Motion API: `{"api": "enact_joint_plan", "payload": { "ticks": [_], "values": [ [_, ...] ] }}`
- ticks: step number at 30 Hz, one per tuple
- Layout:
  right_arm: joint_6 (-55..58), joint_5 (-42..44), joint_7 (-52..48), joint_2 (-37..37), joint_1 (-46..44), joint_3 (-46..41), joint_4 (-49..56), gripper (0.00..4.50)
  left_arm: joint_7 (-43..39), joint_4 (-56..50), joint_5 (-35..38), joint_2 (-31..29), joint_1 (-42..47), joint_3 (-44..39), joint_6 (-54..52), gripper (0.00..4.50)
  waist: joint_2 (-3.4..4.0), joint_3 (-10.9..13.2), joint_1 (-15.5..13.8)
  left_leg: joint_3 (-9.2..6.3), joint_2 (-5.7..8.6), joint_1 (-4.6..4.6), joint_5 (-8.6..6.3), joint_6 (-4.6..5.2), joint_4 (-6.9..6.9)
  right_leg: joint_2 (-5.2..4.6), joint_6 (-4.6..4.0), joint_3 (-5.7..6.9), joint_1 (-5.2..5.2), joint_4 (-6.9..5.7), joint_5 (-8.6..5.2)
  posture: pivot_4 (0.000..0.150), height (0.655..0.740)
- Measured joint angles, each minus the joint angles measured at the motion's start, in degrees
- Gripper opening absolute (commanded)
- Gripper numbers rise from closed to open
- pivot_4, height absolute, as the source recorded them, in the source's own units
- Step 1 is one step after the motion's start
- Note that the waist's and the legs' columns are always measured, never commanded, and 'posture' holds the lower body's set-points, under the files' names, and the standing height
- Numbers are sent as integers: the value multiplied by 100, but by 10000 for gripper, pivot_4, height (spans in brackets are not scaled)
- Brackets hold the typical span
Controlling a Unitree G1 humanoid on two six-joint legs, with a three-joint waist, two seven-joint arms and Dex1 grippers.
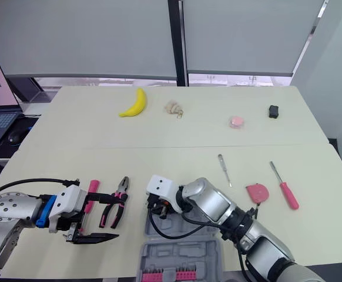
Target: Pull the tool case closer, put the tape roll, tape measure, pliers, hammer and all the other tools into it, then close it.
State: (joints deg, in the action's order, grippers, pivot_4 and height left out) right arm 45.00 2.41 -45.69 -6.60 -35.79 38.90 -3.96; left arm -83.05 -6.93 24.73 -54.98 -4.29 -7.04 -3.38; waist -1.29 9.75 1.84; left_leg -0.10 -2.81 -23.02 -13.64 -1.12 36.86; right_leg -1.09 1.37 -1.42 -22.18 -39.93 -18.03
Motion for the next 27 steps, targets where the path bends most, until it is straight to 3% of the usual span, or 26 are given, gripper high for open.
{"api": "enact_joint_plan", "payload": {
  "ticks": [2, 11, 15, 20, 27],
  "values": [
    [60, 40, -51, -38, -18, -32, 133, 27402, 1, -17, 0, 0, 2, 0, -12, 45000, 0, 0, 0, 0, 0, 0, 0, 0, 0, 0, 0, 0, -1, 0, 0, 1500, 7274],
    [-317, 91, -289, -299, -16, -48, 420, 27402, -1, -43, 1, -2, 8, -1, -46, 45000, 0, 1, 0, 3, 0, 0, 0, 0, 0, 0, 0, -3, -2, 1, 0, 1500, 7274],
    [-849, 4, -244, -264, 73, -48, 259, 20479, -5, -42, 2, -7, 7, -6, -62, 45000, -1, 1, 0, 4, 0, 0, 0, 0, -1, 1, 0, -3, -2, 0, 0, 1500, 7274],
    [-1178, -123, -183, -205, 109, -46, -11, 7895, -11, -42, 2, -8, 3, -7, -88, 45000, -3, 2, 0, 4, 1, 0, 0, 0, -1, 1, 0, -8, -2, 0, 0, 1500, 7274],
    [-1548, -307, -147, -121, 149, -45, -336, 7895, -23, -38, 2, -8, -2, -7, -72, 45000, -5, 3, 0, 5, 0, 1, 0, 0, -1, 2, 0, -13, -4, 0, 0, 1500, 7274]
  ]
}}
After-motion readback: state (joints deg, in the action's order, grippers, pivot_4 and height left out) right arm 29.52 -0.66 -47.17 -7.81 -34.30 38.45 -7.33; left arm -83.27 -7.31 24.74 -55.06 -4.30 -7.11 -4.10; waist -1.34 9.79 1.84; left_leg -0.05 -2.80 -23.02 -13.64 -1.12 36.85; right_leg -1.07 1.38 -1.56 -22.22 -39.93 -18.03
